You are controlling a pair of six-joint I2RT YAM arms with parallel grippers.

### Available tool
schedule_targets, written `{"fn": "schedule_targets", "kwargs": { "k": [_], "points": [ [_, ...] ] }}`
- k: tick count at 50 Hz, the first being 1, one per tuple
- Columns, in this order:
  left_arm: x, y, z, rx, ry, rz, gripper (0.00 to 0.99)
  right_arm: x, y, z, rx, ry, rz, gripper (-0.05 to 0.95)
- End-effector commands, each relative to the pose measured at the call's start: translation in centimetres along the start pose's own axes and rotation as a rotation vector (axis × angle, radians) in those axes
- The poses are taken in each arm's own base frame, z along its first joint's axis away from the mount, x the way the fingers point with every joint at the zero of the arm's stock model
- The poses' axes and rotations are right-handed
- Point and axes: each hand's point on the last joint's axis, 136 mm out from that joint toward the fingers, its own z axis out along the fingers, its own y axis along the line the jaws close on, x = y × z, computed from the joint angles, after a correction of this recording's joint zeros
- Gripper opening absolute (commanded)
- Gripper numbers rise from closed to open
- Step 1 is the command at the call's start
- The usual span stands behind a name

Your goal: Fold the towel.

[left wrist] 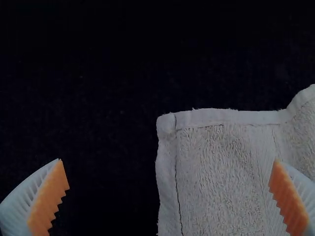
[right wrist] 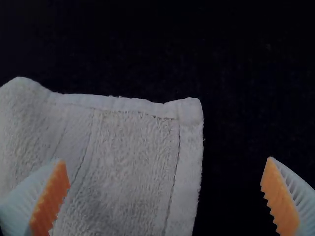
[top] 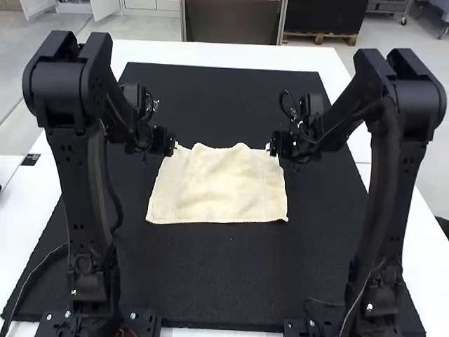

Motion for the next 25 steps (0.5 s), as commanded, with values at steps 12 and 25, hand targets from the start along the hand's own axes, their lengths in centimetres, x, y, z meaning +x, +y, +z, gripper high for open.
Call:
{"fn": "schedule_targets", "kwargs": {
  "k": [12, 25],
  "points": [
    [-0.5, -1.6, 1.2, 0.038, -0.014, 0.037, 0.956, -0.5, 1.5, 1.4, -0.033, -0.002, -0.022, 0.90],
    [0.7, -1.6, 1.8, 0.039, 0.014, 0.031, 0.952, -0.1, 1.5, 2.4, -0.031, 0.012, -0.041, 0.90]
  ]
}}
